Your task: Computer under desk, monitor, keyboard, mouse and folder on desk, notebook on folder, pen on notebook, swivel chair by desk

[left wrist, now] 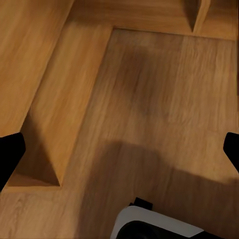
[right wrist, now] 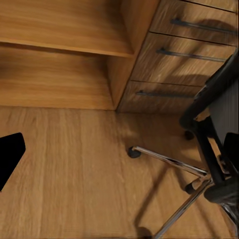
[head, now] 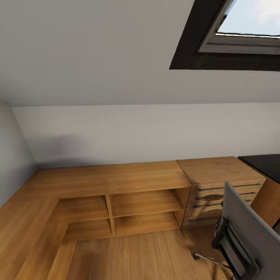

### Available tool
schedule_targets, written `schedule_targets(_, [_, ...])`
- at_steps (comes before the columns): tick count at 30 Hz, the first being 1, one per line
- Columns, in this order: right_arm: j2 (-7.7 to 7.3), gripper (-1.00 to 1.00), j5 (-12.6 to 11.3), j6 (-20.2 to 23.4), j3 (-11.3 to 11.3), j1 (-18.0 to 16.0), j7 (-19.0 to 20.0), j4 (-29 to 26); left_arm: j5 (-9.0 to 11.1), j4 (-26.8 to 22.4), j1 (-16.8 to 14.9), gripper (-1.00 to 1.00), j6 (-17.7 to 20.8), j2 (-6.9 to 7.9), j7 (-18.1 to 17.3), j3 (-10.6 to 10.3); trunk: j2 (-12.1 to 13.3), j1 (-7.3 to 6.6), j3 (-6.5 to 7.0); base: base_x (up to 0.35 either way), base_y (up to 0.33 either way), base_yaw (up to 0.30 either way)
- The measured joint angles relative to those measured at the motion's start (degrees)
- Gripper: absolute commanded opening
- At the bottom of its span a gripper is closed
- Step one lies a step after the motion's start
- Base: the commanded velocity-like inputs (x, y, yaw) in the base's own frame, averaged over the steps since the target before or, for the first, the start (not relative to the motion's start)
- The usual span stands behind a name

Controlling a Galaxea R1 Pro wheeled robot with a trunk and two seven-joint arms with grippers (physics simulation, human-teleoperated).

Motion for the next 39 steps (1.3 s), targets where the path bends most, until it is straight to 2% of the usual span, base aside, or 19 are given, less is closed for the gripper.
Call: schedule_targets(39, [-0.04,1.0,-0.03,-0.01,0.0,0.0,-0.01,0.01,-0.01,0.0,0.0,1.0,-0.01,0.0,0.0,0.02,0.0,0.0,0.0,0.0,0.004,-0.297])
